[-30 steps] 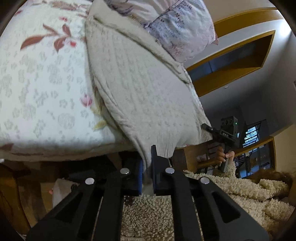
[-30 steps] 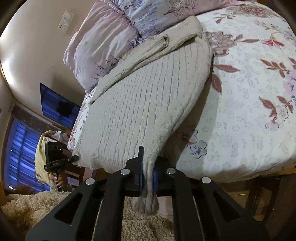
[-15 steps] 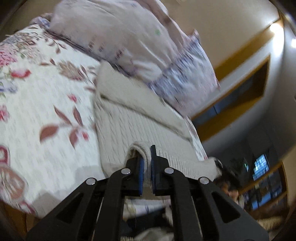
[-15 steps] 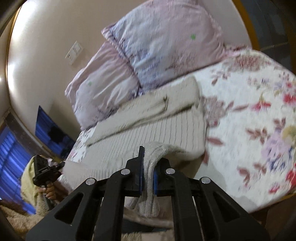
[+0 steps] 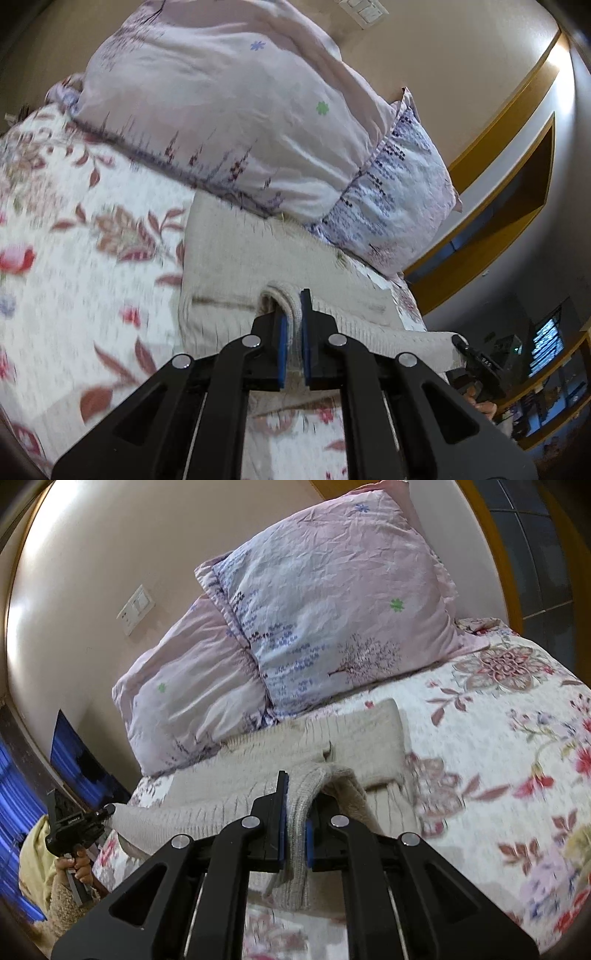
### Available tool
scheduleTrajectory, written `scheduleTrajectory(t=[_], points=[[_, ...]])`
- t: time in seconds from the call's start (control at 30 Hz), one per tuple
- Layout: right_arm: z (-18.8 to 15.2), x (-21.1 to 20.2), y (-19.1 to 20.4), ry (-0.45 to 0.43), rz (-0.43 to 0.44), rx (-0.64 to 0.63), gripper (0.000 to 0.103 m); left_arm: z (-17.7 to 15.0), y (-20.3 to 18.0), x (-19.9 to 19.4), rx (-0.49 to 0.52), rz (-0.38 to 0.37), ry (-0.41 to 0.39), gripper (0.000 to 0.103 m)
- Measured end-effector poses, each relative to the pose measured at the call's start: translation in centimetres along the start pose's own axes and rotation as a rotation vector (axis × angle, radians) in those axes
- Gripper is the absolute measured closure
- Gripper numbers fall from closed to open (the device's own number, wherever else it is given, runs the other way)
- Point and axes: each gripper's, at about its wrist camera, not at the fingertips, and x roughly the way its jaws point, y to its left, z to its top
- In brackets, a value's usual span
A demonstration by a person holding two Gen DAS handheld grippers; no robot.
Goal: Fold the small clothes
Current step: 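Grasp the sweater hem with the left tool while the right tool grasps it too, then fold the hem up toward the collar with both tools and release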
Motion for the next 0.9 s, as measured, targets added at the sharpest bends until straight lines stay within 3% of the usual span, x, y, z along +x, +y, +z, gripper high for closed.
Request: scheduleTrajectory(t=[0.2, 0.37, 0.63, 0.8, 0.9], points=[[3.2, 4.1, -0.9, -0.014, 0.004, 0.063, 0.095, 4.2, -1.2, 3.2, 0.061, 0.049, -0.039, 0.097], [4.3, 8.6, -3.1, 0.021, -0.028, 0.135, 0.095, 6.5, -0.6, 7.3, 0.051, 0.09, -0.038, 0.097], [4.8, 12.9, -5.7, 0.054, -0.046, 0.21, 0.095, 8.3, 2.1, 12.4, -0.031, 0.12, -0.011, 0.097], [3.9, 16.5, -7.9, 0.159, -0.121, 0.261, 0.095, 7.7, 5.3, 15.8, -0.124, 0.152, 0.058, 0.097], [3.4, 16.8, -8.4, 0.192, -0.108, 0.298, 0.095, 7.2, 6.4, 16.6, -0.167, 0.136, 0.075, 0.097]])
